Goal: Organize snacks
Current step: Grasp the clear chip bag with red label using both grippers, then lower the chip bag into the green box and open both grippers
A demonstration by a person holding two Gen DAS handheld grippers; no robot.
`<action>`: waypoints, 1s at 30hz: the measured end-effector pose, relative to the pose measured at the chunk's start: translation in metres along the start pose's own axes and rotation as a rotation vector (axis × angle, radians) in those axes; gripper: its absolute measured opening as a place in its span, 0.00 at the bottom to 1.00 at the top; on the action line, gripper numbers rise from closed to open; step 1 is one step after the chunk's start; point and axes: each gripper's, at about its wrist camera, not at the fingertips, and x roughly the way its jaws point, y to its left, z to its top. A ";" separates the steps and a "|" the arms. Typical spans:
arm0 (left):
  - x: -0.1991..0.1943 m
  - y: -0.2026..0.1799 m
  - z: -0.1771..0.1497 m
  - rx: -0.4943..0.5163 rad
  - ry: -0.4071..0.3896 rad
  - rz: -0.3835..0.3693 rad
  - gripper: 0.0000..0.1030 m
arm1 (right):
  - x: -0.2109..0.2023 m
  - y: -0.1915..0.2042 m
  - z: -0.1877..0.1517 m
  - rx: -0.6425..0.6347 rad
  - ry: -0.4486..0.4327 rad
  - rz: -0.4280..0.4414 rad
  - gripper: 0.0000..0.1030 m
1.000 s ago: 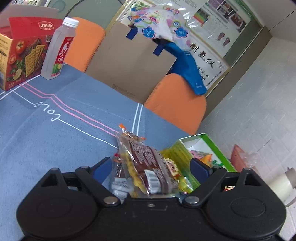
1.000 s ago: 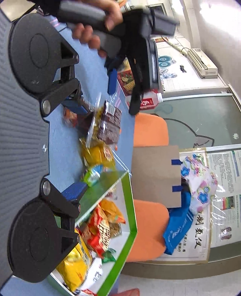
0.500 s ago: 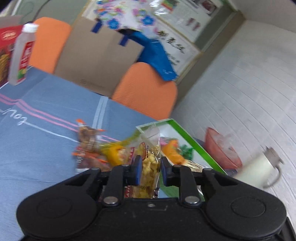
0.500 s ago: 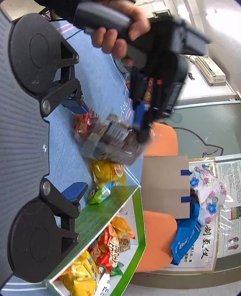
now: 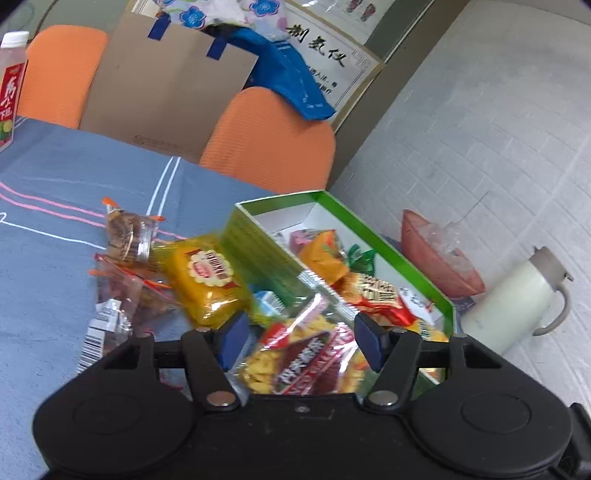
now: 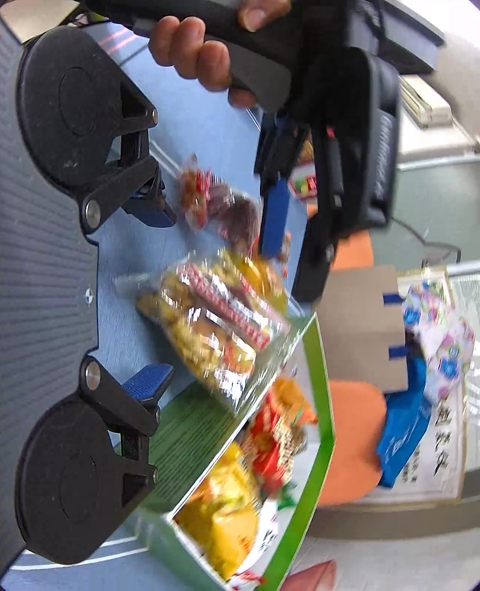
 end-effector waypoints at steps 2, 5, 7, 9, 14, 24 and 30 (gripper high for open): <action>0.010 0.007 0.002 0.002 0.034 -0.012 1.00 | 0.003 -0.004 0.000 0.028 -0.007 -0.020 1.00; 0.028 0.012 0.003 0.004 0.071 -0.039 1.00 | 0.009 -0.008 0.000 0.053 -0.003 -0.016 1.00; 0.037 0.016 0.002 -0.004 0.094 -0.050 1.00 | 0.012 -0.007 0.001 0.059 0.003 -0.023 1.00; 0.039 0.019 -0.002 -0.018 0.122 -0.062 0.97 | 0.013 -0.008 0.002 0.069 0.003 -0.027 1.00; 0.024 0.016 -0.024 0.017 0.181 -0.116 0.78 | 0.006 -0.015 -0.001 0.080 0.018 -0.042 1.00; 0.022 0.016 -0.039 0.002 0.189 -0.120 0.97 | -0.010 -0.019 -0.015 0.136 0.012 -0.018 1.00; 0.006 0.004 -0.044 0.004 0.149 -0.105 0.92 | -0.009 -0.014 -0.011 0.130 0.005 0.023 0.70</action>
